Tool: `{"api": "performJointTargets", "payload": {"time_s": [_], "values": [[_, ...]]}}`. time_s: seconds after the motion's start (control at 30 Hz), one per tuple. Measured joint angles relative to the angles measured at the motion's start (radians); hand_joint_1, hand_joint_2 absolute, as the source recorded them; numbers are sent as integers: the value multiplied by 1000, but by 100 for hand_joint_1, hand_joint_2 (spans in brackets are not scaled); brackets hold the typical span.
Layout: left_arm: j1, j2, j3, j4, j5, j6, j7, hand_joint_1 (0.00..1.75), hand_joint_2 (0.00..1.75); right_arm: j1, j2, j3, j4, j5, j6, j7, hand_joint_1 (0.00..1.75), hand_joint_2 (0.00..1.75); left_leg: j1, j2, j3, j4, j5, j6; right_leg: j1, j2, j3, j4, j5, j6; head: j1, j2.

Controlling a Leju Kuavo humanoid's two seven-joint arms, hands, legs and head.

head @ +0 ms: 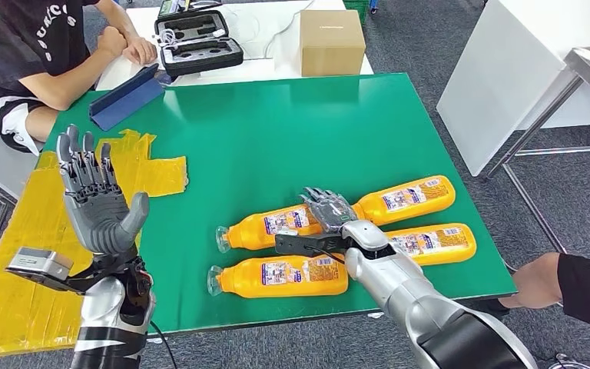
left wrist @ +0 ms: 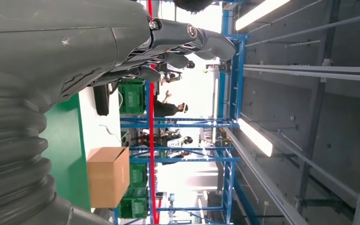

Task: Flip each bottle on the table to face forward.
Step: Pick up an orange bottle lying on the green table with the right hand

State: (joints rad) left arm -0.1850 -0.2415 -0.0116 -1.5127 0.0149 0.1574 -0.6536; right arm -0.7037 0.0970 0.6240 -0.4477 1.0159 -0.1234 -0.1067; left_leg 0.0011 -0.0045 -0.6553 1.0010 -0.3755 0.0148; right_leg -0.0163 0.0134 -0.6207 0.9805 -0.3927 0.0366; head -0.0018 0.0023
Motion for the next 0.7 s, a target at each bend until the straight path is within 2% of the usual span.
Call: {"api": "performJointTargets", "payload": {"time_s": [0.03,0.13,0.2,0.3,0.57,0.7], "values": [[0,0,0,1,0,0,0,0,175,-5,2,8,7,14,3,16,53,175,0,0,0,0,0,0,0,0,0,0,0,0,0,0],[0,0,0,1,1,0,0,0,175,-17,10,33,26,52,8,59,138,175,0,0,1,0,0,0,0,0,1,0,0,0,0,0],[0,-1,-1,1,4,0,0,0,175,-22,13,45,35,68,8,77,164,175,0,0,2,0,0,0,0,0,1,0,0,0,0,0],[3,-5,-5,-1,1,-1,0,0,175,-26,18,57,46,82,-3,93,175,175,0,0,3,0,0,0,0,0,3,0,0,0,0,0],[7,-6,-17,-9,2,4,0,0,175,-23,23,63,60,87,-69,93,175,175,0,-1,3,0,0,0,0,0,3,0,0,0,0,0],[6,-6,-21,-5,-30,38,1,0,175,-4,25,49,61,59,-192,65,175,175,0,-1,3,0,0,0,0,0,3,0,0,0,0,0]]}}
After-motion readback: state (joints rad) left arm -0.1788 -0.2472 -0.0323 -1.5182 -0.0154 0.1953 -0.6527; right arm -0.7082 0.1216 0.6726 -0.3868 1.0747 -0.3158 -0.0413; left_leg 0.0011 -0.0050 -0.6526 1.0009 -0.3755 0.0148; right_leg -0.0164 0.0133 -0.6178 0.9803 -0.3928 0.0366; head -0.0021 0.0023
